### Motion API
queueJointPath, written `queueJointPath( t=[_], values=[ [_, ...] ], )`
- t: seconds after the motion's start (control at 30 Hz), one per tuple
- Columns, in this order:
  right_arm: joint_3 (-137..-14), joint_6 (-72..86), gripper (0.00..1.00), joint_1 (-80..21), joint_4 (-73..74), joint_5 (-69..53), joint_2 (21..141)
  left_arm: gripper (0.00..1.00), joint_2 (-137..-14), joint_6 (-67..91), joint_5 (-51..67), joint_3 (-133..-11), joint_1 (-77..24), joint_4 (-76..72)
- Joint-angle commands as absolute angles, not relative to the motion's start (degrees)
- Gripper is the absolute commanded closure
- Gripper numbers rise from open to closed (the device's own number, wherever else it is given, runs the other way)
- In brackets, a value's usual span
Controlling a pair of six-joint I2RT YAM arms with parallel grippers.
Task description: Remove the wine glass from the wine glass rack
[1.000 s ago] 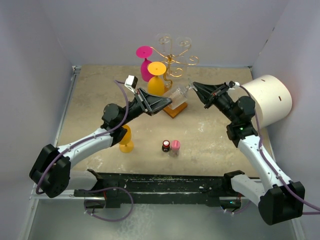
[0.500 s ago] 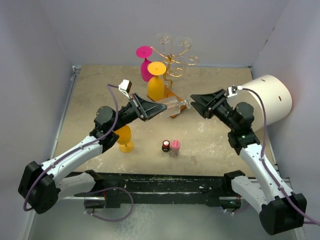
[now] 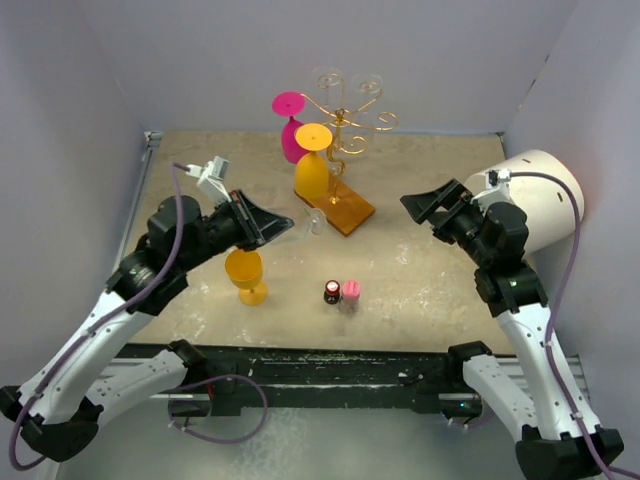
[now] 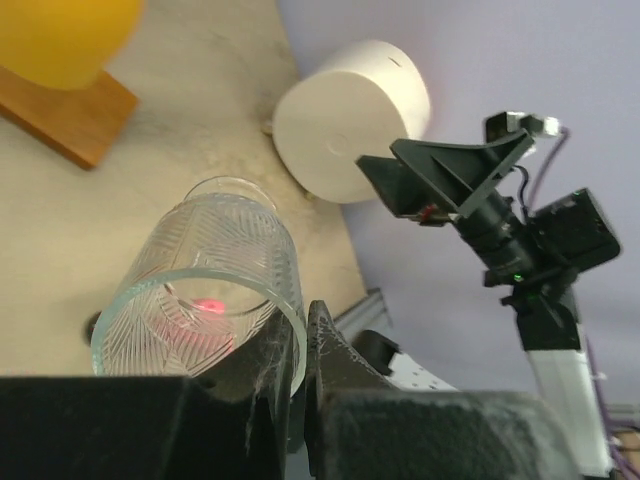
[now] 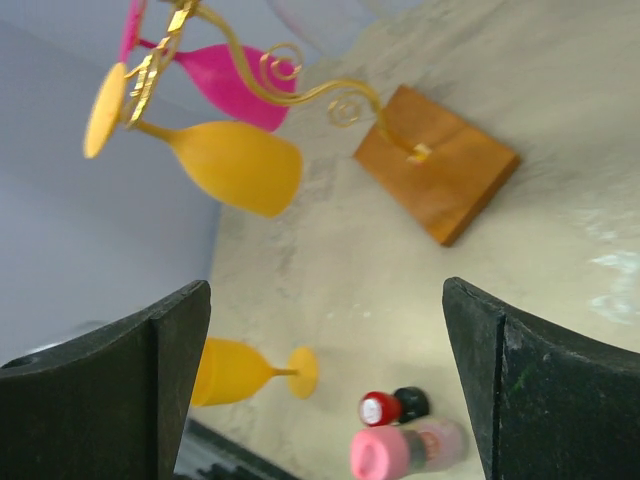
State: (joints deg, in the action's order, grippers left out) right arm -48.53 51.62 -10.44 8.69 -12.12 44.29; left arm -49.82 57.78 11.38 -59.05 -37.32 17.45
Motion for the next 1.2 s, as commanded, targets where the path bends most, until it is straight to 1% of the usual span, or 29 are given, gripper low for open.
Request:
queueJointPath(
  t=[0.0,0.1,0.23,0.37,0.43,0.53,0.6,0.77,0.97,1.17],
  values=[
    [-52.82,39.82,0.00,-10.20,16.42,-2.14,44.04,1.00,-48.13,43.41,-1.50,-73.65,-37.44,39.83],
    [-54.42,37.02,0.00,-10.20,18.11,0.42,44.81,1.00,-51.28,37.34,-9.24,-81.24,-37.44,51.70],
    [-56.15,35.36,0.00,-10.20,18.87,1.38,45.90,1.00,-59.35,31.09,-18.23,-91.07,-37.44,66.07],
    [-57.21,34.50,0.00,-10.20,19.83,2.10,46.44,1.00,-66.04,25.03,-20.18,-93.23,-36.82,68.28],
    [-58.14,33.89,0.00,-10.20,20.80,2.85,46.34,1.00,-68.53,22.33,-18.60,-92.88,-34.78,66.87],
    [-59.32,33.11,0.00,-10.20,21.75,3.91,45.61,1.00,-71.97,18.61,-12.02,-91.45,-27.57,63.50],
    [-59.17,32.77,0.00,-10.21,22.26,4.51,44.95,1.00,-73.81,17.60,-9.63,-90.63,-24.88,61.47],
    [-59.54,32.38,0.00,-10.20,23.17,4.69,44.34,1.00,-78.62,17.22,-6.67,-88.65,-23.02,56.86],
    [-61.35,33.52,0.00,-10.22,23.71,3.32,45.52,1.00,-81.64,16.35,-5.61,-83.38,-20.55,51.78],
    [-67.74,45.18,0.00,-10.20,26.25,0.08,49.35,1.00,-82.06,16.95,-4.84,-78.56,-18.60,47.65]
  ],
)
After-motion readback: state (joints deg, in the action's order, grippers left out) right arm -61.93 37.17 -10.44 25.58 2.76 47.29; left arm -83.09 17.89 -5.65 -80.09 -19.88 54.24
